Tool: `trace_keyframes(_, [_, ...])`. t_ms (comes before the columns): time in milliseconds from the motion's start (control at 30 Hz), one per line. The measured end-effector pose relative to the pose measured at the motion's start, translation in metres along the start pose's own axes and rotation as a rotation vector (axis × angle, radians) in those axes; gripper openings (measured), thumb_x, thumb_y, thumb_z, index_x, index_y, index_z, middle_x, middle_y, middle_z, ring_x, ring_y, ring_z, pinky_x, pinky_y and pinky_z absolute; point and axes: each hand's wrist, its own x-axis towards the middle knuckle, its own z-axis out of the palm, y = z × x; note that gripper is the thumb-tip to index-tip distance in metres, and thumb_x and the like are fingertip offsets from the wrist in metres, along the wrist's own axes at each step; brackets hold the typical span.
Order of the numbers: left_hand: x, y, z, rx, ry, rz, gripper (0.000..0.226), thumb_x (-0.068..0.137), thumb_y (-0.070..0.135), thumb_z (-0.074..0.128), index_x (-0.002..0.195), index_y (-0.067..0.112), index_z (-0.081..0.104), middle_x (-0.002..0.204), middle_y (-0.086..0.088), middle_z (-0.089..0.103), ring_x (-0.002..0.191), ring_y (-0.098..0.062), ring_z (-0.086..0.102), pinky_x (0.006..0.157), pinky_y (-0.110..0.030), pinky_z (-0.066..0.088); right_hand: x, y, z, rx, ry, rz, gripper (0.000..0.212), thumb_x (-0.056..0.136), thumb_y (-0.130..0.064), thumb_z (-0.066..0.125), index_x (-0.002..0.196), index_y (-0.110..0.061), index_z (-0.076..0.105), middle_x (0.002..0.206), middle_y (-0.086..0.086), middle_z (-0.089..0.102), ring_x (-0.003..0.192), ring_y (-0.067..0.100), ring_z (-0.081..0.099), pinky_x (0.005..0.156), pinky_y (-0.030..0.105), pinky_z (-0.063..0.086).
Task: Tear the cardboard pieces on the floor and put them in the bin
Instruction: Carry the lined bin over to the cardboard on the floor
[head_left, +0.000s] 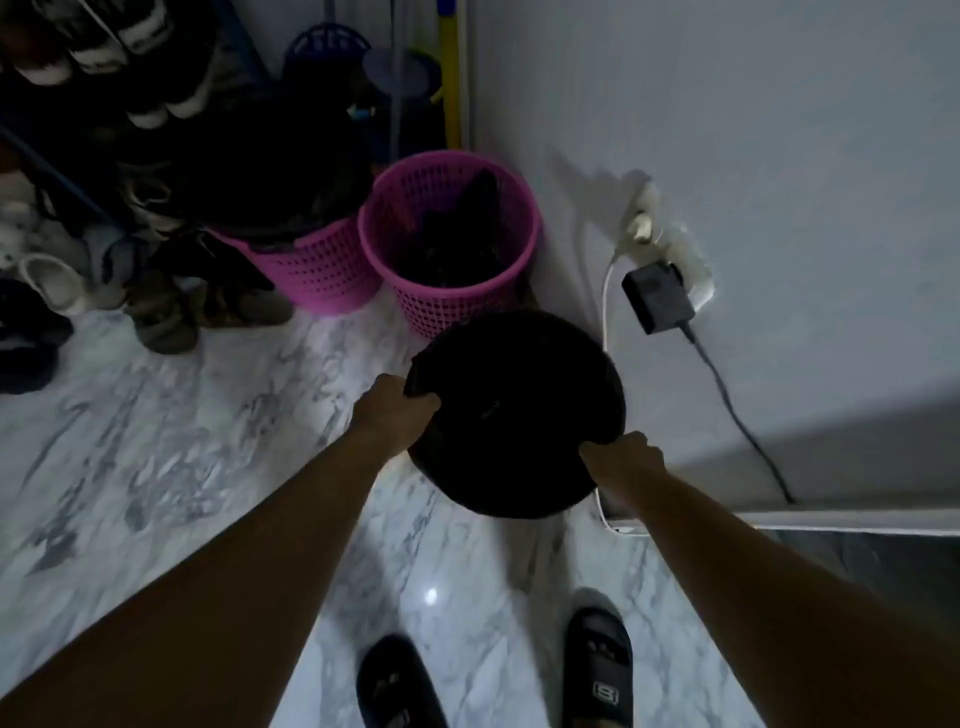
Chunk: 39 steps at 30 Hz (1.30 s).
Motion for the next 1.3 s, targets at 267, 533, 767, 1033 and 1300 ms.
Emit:
trace_keyframes(267, [0.119, -0.057, 0.073, -0.213, -0.035, -0.176, 0.103, 0.056, 0.054, 0.072, 0.144, 0.011, 0.041, 0.129, -0.015, 0.059, 0.113, -0.034, 0.061, 0.097, -0.045, 0.053, 0.108, 0.011, 0.052, 0.139, 0.102, 0.023, 0.06, 0.096, -0.021, 0.055, 0.145, 0.003, 0.031, 0.141, 0.027, 0.045, 0.125, 0.043, 0.05, 0.098, 0.042, 0.044])
trace_keyframes(533, [0.111, -0.079, 0.059, -0.179, 0.128, -0.204, 0.033, 0.081, 0.03, 0.062, 0.098, 0.001, 0.066, 0.092, -0.018, 0.068, 0.088, -0.036, 0.068, 0.082, -0.045, 0.059, 0.094, 0.017, 0.057, 0.259, 0.231, 0.07, 0.045, 0.095, -0.015, 0.057, 0.133, 0.002, 0.04, 0.128, 0.026, 0.053, 0.114, 0.042, 0.058, 0.082, 0.04, 0.046])
trace_keyframes(767, [-0.045, -0.12, -0.036, -0.283, 0.293, -0.382, 0.03, 0.078, 0.024, 0.058, 0.086, -0.004, 0.064, 0.08, -0.017, 0.066, 0.078, -0.032, 0.066, 0.064, -0.032, 0.053, -0.052, -0.035, 0.021, 0.099, 0.103, -0.21, 0.051, 0.091, -0.009, 0.055, 0.138, 0.003, 0.039, 0.133, 0.027, 0.053, 0.121, 0.043, 0.054, 0.098, 0.044, 0.046])
trace_keyframes(1033, [-0.327, -0.191, -0.128, -0.578, 0.469, -0.55, 0.041, 0.067, 0.038, 0.06, 0.086, 0.002, 0.065, 0.085, -0.017, 0.07, 0.076, -0.032, 0.071, 0.07, -0.048, 0.062, -0.285, -0.083, -0.014, -0.199, -0.072, -0.59, 0.054, 0.089, -0.011, 0.056, 0.138, 0.004, 0.04, 0.138, 0.026, 0.049, 0.125, 0.041, 0.052, 0.101, 0.043, 0.043])
trace_keyframes(1300, [-0.63, -0.299, -0.149, -0.776, 0.693, -0.791, 0.045, 0.071, 0.039, 0.065, 0.098, 0.004, 0.063, 0.096, -0.014, 0.066, 0.082, -0.028, 0.066, 0.07, -0.039, 0.062, -0.545, -0.043, 0.063, -0.525, -0.253, -0.909, 0.045, 0.09, -0.021, 0.058, 0.127, 0.003, 0.047, 0.109, 0.021, 0.061, 0.095, 0.038, 0.063, 0.075, 0.038, 0.05])
